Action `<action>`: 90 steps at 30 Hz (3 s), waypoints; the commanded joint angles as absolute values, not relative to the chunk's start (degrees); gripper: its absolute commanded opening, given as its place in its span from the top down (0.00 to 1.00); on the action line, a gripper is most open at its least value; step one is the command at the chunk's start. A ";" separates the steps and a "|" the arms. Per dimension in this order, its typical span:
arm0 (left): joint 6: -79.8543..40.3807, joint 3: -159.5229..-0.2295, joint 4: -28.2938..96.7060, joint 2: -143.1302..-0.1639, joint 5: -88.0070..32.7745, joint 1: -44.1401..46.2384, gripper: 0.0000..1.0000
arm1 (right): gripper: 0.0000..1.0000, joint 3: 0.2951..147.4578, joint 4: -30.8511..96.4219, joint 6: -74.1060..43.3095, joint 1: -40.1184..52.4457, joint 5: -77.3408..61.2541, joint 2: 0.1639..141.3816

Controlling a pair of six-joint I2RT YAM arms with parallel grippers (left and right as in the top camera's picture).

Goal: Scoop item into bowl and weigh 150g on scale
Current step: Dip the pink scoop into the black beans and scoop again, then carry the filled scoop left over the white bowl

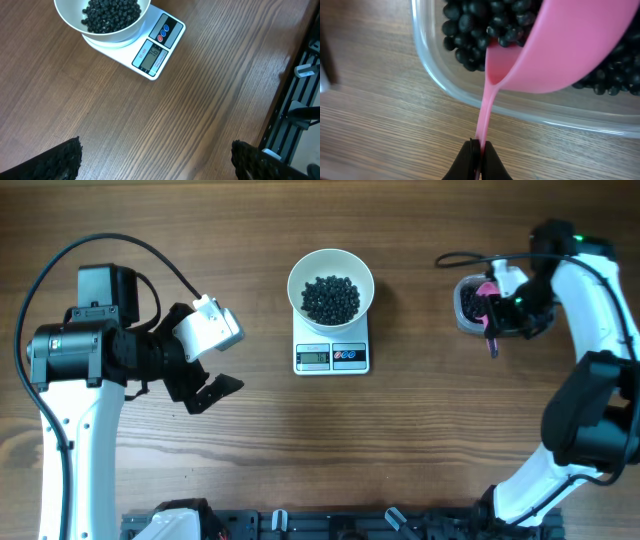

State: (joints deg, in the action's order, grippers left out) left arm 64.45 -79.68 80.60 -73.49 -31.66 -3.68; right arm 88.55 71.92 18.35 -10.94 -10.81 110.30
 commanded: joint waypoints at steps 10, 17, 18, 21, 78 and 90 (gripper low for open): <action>65.58 -80.90 80.62 -72.86 -33.12 -3.92 0.00 | 0.96 88.27 71.81 22.50 -15.62 -24.36 111.09; 65.60 -80.90 80.62 -72.86 -33.12 -3.92 0.00 | 0.96 87.72 70.52 18.61 -15.62 -9.45 111.13; 65.60 -80.90 80.62 -72.86 -33.12 -3.92 0.00 | 0.96 87.72 70.39 17.89 -15.62 -7.75 111.13; 65.60 -80.90 80.62 -72.86 -33.12 -3.92 0.00 | 0.96 87.74 69.93 16.23 -15.44 -2.48 111.13; 65.58 -80.90 80.62 -72.86 -33.12 -3.92 0.00 | 0.96 87.72 76.64 29.85 -24.08 -41.28 116.14; 65.60 -80.90 80.62 -72.86 -33.12 -3.92 0.00 | 0.95 87.74 82.15 33.12 -23.94 -49.67 115.09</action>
